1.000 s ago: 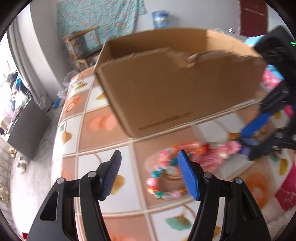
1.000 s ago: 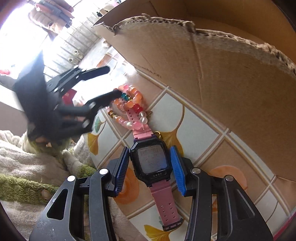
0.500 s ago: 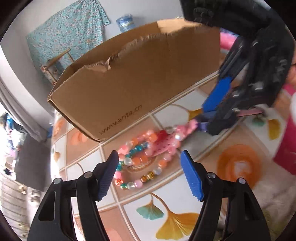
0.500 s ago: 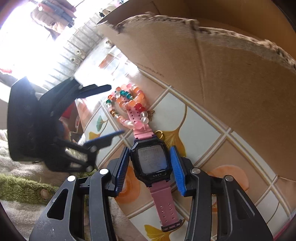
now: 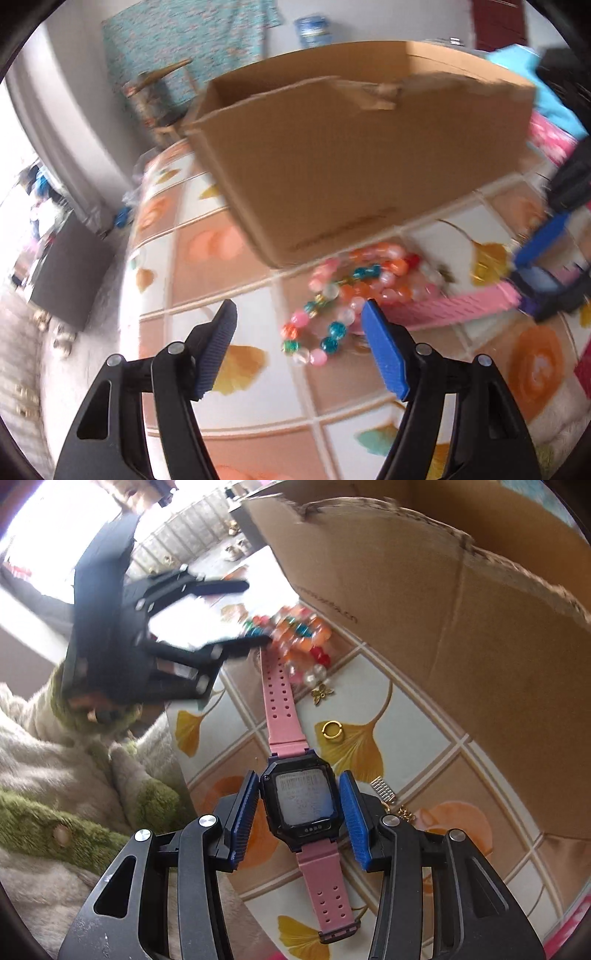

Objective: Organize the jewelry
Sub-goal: 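Lift the watch with the right gripper while the left tool approaches the strap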

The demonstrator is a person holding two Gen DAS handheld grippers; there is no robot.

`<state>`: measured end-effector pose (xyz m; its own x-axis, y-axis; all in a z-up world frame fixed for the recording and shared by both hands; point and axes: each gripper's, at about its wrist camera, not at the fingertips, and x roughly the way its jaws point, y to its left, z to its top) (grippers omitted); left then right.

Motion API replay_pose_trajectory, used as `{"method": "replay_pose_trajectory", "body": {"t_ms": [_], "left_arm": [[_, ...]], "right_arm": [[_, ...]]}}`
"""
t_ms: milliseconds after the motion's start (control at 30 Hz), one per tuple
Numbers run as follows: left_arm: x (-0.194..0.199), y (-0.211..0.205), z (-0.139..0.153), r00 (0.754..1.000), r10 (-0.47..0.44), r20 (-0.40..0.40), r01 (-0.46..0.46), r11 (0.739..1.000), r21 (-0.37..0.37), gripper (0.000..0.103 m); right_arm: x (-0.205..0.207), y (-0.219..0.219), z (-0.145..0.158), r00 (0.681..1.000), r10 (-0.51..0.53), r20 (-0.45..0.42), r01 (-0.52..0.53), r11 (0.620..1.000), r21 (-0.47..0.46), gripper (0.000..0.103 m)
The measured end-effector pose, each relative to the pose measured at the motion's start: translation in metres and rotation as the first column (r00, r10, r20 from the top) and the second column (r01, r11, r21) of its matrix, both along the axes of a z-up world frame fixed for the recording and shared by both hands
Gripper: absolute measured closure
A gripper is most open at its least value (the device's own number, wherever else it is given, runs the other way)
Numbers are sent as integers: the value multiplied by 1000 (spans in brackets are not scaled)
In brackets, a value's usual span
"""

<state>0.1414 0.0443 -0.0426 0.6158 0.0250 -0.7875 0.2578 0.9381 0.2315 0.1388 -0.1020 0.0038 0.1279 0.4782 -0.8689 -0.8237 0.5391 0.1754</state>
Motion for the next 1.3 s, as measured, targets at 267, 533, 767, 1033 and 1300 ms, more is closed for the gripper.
{"method": "replay_pose_trajectory", "body": {"t_ms": [267, 533, 767, 1033, 1300], "left_arm": [[-2, 36, 29, 993, 91, 74, -83, 991, -103, 35], [-54, -46, 23, 929, -366, 50, 368, 929, -48, 35], [-61, -76, -6, 900, -434, 24, 428, 894, 134, 47], [-47, -73, -13, 889, -458, 20, 452, 882, 132, 50], [-62, -94, -6, 859, -511, -10, 508, 850, 141, 58]], "right_arm": [[-7, 0, -9, 1000, 25, -2, -25, 1000, 5, 61], [13, -10, -10, 995, 55, -83, -52, 998, 35, 61], [14, -10, -8, 993, 93, -77, -91, 995, 30, 61], [26, -20, -10, 985, 113, -131, -102, 991, 88, 62], [37, -31, -5, 977, 126, -172, -102, 985, 139, 62]]}}
